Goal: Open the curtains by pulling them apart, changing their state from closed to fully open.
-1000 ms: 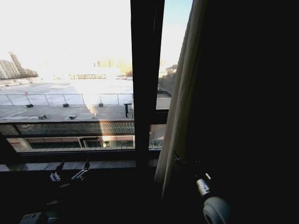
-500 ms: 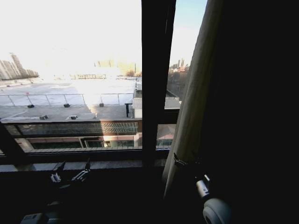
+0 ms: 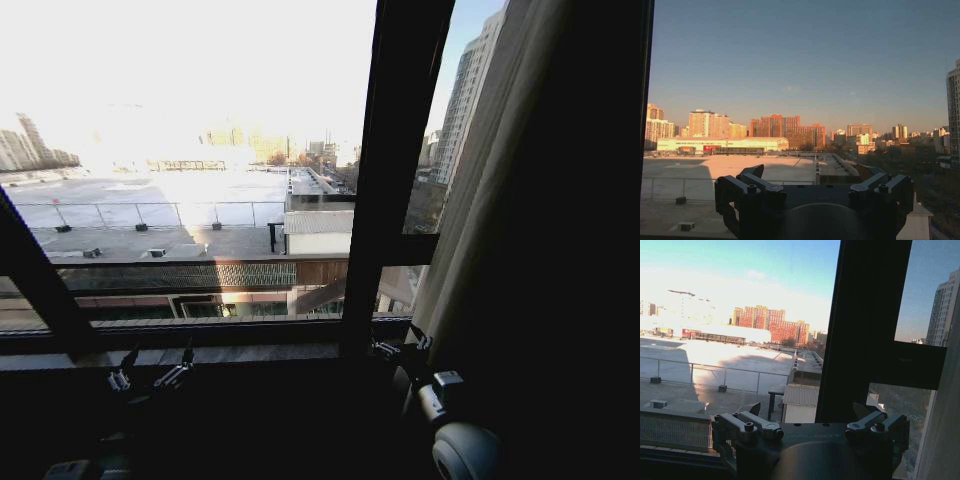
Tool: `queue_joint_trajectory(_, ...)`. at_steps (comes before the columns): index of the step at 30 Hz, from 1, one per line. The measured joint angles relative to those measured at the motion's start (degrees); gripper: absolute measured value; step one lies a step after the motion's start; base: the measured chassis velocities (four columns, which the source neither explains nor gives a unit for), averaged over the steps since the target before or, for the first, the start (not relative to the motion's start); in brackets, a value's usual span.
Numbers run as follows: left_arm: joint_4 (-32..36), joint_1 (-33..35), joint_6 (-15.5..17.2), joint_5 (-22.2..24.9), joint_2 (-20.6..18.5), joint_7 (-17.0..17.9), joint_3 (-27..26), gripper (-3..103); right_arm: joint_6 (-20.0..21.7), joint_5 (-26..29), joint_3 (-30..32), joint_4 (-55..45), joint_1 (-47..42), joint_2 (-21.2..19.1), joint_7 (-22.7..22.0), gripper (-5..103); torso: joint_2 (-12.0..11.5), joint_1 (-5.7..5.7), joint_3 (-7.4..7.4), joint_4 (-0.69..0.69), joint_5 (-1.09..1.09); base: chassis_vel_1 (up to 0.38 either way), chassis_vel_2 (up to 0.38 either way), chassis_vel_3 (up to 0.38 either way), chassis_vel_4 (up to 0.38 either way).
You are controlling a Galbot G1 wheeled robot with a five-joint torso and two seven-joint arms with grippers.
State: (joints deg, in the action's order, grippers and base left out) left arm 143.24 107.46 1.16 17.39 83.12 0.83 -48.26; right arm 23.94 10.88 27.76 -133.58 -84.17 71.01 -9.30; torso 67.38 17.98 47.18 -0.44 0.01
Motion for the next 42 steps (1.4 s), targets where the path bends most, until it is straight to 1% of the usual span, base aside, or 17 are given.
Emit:
queue_joint_trajectory(7,0.0,0.0,0.0,-0.2,0.3,-0.1,0.1,100,0.0,0.0,-0.1,0.2,0.0,-0.1,0.3,100,0.0,0.00,0.00,0.00,0.00,0.349,0.358,-0.349,-0.353)
queue_joint_trajectory(23,0.0,-0.2,-0.1,-1.5,1.4,-0.1,0.3,100,-0.4,-0.2,-0.2,1.9,1.3,-0.6,2.4,100,0.0,0.00,0.00,0.00,0.01,0.346,0.358,-0.340,-0.359)
queue_joint_trajectory(26,0.0,-0.2,-0.1,-1.7,1.6,-0.1,0.4,100,-0.6,-0.2,-0.2,2.1,1.3,-0.6,2.5,100,0.0,0.01,0.01,0.00,-0.02,0.318,0.375,-0.322,-0.379)
queue_joint_trajectory(28,0.0,-0.3,-0.1,-1.7,1.6,-0.2,0.5,100,-0.9,-0.3,-0.1,2.4,1.2,-0.7,2.6,100,0.0,0.01,0.00,-0.01,0.00,0.302,0.397,-0.302,-0.408)
queue_joint_trajectory(42,0.0,-0.7,0.2,-1.7,1.4,-0.2,0.7,100,-1.7,-0.5,0.0,2.6,1.2,-0.5,2.5,100,0.0,0.01,0.01,0.00,0.00,0.312,0.398,-0.306,-0.409)
